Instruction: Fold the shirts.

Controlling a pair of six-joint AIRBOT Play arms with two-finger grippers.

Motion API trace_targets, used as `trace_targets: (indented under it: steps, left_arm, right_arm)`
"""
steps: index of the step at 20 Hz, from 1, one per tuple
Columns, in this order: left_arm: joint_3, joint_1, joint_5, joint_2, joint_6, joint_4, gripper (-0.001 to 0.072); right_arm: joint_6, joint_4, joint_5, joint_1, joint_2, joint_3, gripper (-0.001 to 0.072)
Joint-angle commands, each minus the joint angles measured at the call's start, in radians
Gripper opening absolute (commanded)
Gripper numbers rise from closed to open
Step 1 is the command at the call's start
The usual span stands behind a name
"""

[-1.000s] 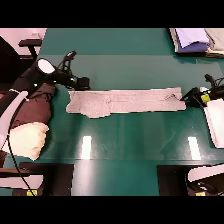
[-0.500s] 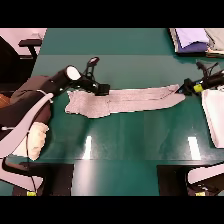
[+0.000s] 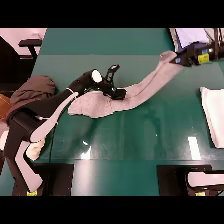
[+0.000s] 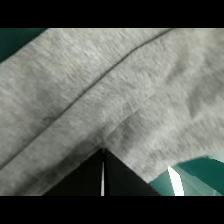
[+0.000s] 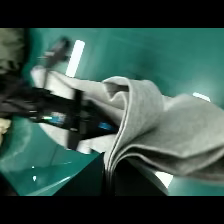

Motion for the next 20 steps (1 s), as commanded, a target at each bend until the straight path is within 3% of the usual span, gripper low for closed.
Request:
trace_targets:
  steps: [1, 7, 13, 14, 16, 17, 18, 20]
  left_arm:
    - [0.032, -0.012, -0.015, -0.036, -0.014, 0.012, 0.0018]
    - [0.132, 0.079, -0.168, 0.016, -0.014, 0.105, 0.0019]
    - [0.153, 0.409, -0.227, 0.376, -0.011, 0.301, 0.0019]
    - [0.153, 0.461, -0.227, 0.432, -0.011, 0.315, 0.0019]
    - [0.153, 0.555, -0.227, 0.525, -0.011, 0.327, 0.0019]
    - [0.153, 0.593, -0.228, 0.560, -0.011, 0.327, 0.0019]
    - [0.152, 0.622, -0.233, 0.586, -0.011, 0.327, 0.0020]
    - [0.151, 0.654, -0.255, 0.616, -0.011, 0.326, 0.0020]
  right_arm:
    - [0.021, 0.025, -0.002, 0.128, 0.015, 0.090, 0.0012]
    - [0.019, 0.025, -0.115, 0.338, 0.003, 0.117, 0.0013]
    - [-0.026, 0.026, -0.378, 0.636, -0.140, 0.117, 0.0028]
    - [-0.027, 0.026, -0.454, 0.694, -0.184, 0.118, 0.0090]
    - [-0.031, 0.025, -0.527, 0.784, -0.281, 0.153, 0.0135]
    - [-0.055, 0.024, -0.524, 0.817, -0.332, 0.199, 0.0373]
    - [-0.080, 0.015, -0.508, 0.838, -0.369, 0.239, 0.0524]
    - [-0.095, 0.013, -0.427, 0.839, -0.400, 0.277, 0.0494]
